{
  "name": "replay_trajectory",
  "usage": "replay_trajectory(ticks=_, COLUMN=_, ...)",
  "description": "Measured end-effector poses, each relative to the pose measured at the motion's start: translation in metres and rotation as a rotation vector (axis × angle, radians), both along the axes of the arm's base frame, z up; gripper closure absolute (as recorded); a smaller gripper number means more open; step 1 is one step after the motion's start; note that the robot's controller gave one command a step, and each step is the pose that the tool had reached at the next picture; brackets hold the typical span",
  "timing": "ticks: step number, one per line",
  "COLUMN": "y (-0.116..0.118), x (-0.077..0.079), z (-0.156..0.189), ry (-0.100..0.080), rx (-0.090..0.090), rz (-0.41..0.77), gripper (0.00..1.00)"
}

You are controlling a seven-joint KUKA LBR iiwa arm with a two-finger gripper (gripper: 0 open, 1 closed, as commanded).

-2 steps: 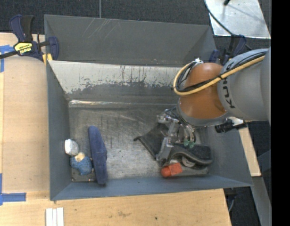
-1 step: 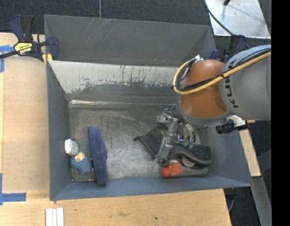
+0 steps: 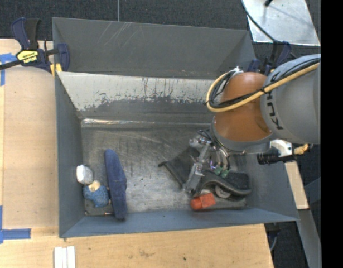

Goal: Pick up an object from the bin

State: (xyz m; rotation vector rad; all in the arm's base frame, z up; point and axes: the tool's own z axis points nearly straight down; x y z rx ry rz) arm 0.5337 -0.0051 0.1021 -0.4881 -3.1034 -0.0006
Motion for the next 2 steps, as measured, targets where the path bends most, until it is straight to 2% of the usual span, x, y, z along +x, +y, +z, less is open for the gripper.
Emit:
replay_trajectory(ticks=1, y=0.0028, x=-0.0078, z=-0.0289, ry=-0.010, rx=0.001, rz=-0.216, gripper=0.00)
replay_trajectory(ticks=2, y=0.0027, x=-0.0060, z=-0.0270, ry=-0.007, rx=0.001, rz=-0.213, gripper=0.00)
